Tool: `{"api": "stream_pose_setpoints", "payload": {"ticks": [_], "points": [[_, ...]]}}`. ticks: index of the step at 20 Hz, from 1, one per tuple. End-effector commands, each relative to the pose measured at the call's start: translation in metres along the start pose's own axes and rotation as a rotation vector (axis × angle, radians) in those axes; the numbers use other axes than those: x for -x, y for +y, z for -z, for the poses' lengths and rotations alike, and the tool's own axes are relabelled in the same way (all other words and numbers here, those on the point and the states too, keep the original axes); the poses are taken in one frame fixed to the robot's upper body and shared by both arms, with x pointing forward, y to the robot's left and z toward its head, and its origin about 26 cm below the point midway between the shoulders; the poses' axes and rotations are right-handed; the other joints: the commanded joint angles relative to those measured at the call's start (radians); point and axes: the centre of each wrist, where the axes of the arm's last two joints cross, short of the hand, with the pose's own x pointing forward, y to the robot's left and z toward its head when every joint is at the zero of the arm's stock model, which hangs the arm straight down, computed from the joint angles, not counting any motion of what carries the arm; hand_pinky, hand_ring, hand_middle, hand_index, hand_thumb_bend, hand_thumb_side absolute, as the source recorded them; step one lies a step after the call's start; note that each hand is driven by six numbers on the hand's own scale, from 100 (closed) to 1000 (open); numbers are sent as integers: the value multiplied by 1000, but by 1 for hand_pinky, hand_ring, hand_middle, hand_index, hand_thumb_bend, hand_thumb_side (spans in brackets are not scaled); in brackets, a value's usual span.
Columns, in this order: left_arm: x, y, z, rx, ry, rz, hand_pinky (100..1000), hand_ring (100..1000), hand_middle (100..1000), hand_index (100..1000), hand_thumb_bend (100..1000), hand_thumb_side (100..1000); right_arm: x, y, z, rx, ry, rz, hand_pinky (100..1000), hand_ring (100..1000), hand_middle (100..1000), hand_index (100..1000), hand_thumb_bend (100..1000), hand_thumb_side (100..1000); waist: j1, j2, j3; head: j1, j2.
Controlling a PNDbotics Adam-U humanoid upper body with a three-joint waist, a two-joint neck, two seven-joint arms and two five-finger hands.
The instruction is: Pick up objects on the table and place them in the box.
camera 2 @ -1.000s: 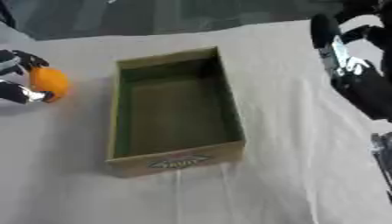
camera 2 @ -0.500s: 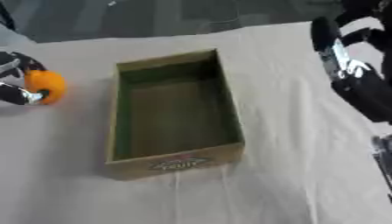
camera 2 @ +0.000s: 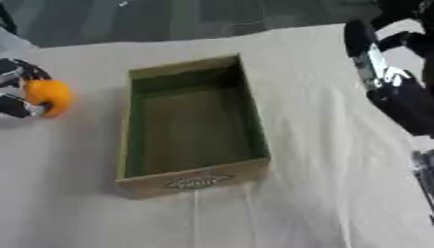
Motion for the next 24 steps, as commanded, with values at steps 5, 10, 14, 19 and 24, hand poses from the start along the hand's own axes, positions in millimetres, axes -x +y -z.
{"api": "stream_pose_setpoints", "payload": {"ticks": [5, 10, 14, 19, 24], "points": [[6, 15, -4, -47, 15, 15, 616, 666, 584, 676, 227, 238, -4, -7, 3, 12, -22, -4, 530, 825, 538, 791, 419, 726, -2, -24, 1, 3, -10], [5, 16, -4, -55, 15, 9, 603, 646, 583, 608, 205, 240, -4, -7, 2, 15, -17, -2, 531, 825, 538, 791, 416, 725, -2, -26, 1, 1, -11], [3, 17, -4, -66, 4, 1, 606, 647, 592, 598, 200, 228, -3, -7, 1, 18, -13, -1, 531, 826, 538, 792, 415, 725, -3, -27, 1, 0, -8], [0, 21, -4, -72, -25, -14, 595, 634, 580, 562, 145, 175, -3, -7, 0, 21, -7, 0, 532, 826, 539, 792, 413, 724, -5, -32, 3, -1, -6], [-4, 27, -6, -85, -56, -31, 587, 624, 573, 543, 106, 139, -2, -7, -1, 24, 1, 1, 532, 826, 539, 792, 412, 724, -8, -42, 6, -4, -2]]}}
